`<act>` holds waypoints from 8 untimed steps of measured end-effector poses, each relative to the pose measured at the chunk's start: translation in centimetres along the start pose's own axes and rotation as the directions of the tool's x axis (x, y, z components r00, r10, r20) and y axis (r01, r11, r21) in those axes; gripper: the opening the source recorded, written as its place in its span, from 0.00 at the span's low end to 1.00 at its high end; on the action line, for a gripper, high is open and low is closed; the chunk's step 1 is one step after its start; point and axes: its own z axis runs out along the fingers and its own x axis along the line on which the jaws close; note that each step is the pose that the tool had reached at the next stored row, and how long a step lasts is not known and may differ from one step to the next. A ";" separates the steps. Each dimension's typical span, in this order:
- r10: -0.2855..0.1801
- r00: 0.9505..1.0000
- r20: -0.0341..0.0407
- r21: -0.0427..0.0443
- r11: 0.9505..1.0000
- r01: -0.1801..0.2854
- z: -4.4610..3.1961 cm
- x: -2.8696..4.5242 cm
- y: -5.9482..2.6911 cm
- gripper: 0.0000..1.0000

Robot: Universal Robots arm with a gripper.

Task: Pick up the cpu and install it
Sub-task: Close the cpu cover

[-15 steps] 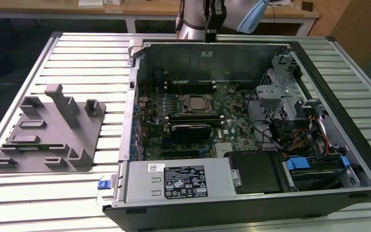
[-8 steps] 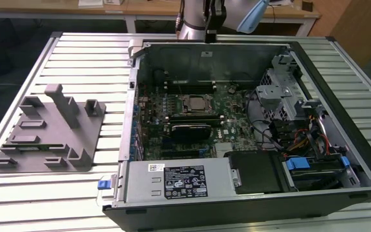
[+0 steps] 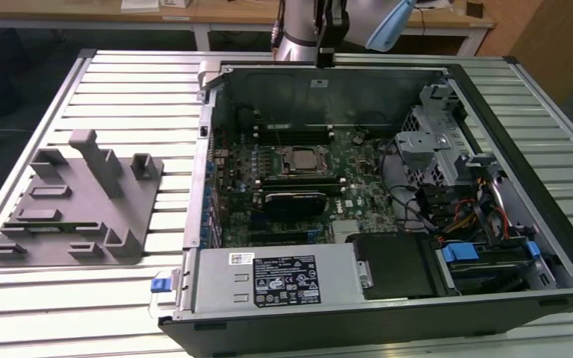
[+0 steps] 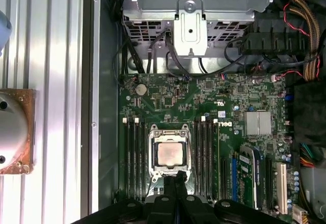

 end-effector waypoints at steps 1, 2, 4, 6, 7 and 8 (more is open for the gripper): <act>0.000 1.000 0.000 0.000 1.000 0.000 0.02 0.00 0.00 0.11; 0.000 1.000 0.000 0.000 1.000 0.000 0.04 0.00 0.00 0.11; 0.000 1.000 0.000 0.000 1.000 0.000 0.09 0.00 0.00 0.11; 0.000 1.000 0.000 0.000 1.000 0.000 0.15 0.00 -0.01 0.11; 0.000 1.000 0.000 0.000 1.000 0.000 0.20 0.00 -0.01 0.11; 0.000 1.000 0.000 0.000 1.000 0.000 0.23 0.00 -0.01 0.11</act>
